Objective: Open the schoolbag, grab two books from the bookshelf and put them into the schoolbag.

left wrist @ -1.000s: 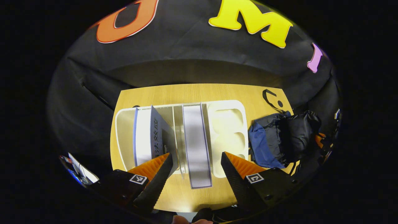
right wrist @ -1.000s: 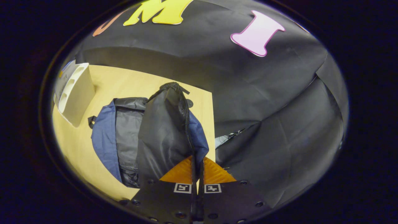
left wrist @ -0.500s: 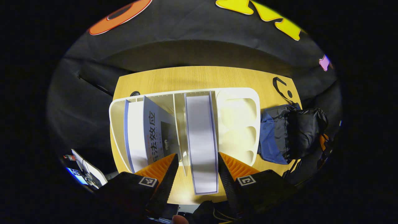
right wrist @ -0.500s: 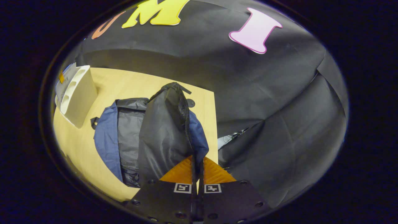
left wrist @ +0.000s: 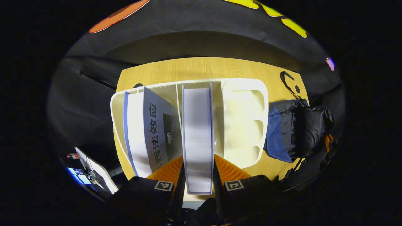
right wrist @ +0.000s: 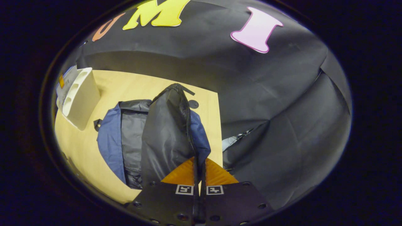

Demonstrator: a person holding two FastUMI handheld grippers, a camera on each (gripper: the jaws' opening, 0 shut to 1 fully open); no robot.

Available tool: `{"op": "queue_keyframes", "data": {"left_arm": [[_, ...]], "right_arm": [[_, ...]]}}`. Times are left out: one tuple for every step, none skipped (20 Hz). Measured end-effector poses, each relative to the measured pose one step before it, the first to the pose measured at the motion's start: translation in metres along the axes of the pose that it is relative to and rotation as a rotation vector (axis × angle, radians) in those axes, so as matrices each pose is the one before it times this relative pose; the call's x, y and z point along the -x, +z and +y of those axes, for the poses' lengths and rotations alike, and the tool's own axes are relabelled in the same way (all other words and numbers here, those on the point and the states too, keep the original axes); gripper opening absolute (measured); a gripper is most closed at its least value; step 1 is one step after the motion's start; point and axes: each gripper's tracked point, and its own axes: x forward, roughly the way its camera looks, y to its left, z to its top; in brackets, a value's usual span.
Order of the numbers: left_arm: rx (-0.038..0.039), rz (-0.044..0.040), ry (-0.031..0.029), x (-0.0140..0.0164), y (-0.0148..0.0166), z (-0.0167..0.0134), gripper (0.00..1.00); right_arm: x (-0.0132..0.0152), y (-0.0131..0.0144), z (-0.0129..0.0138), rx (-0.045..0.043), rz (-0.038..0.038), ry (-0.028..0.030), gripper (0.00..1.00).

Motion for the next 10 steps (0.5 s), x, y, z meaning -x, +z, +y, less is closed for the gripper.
{"op": "queue_keyframes", "data": {"left_arm": [[0.01279, 0.00612, -0.00434, 0.00361, -0.00286, -0.00065, 0.45], [0.00087, -0.00352, 0.00071, 0.00578, -0.00277, 0.00098, 0.43], [-0.00036, -0.00734, 0.00926, 0.00729, -0.00182, 0.00314, 0.39], [-0.00686, -0.00959, 0.00693, 0.00705, -0.00403, 0.00365, 0.38], [-0.01027, -0.00605, 0.00136, 0.00979, -0.00364, 0.00294, 0.41], [-0.00753, -0.00230, -0.01066, 0.00972, -0.00554, 0.00172, 0.41], [-0.00211, -0.00264, -0.00652, 0.01038, -0.00590, 0.00144, 0.40], [-0.00229, -0.00889, -0.00948, 0.01304, -0.00623, 0.00014, 0.44], [0.00261, -0.01524, -0.00723, 0.01320, -0.00458, 0.00071, 0.40], [0.00538, -0.01833, -0.00916, 0.01379, -0.00315, 0.00151, 0.40]], "right_arm": [[0.00066, -0.00099, -0.00078, 0.00001, -0.00106, 0.00171, 0.00], [0.00003, 0.00053, -0.00047, -0.00014, -0.00227, 0.00130, 0.00], [0.00022, -0.00053, -0.00039, 0.00038, -0.00107, 0.00093, 0.00], [0.00046, 0.00012, 0.00035, 0.00046, -0.00150, 0.00202, 0.00], [0.00014, 0.00010, 0.00064, 0.00367, -0.00091, 0.00159, 0.00], [-0.00010, 0.00007, 0.00060, 0.00465, -0.00107, 0.00075, 0.00], [0.00039, 0.00060, 0.00085, 0.00421, -0.00019, 0.00173, 0.00], [0.00079, 0.00007, 0.00103, 0.00572, -0.00088, 0.00133, 0.00], [0.00035, 0.00059, 0.00052, 0.00729, -0.00141, 0.00046, 0.04], [0.00104, 0.00108, 0.00055, 0.00907, -0.00341, -0.00085, 0.00]]}}
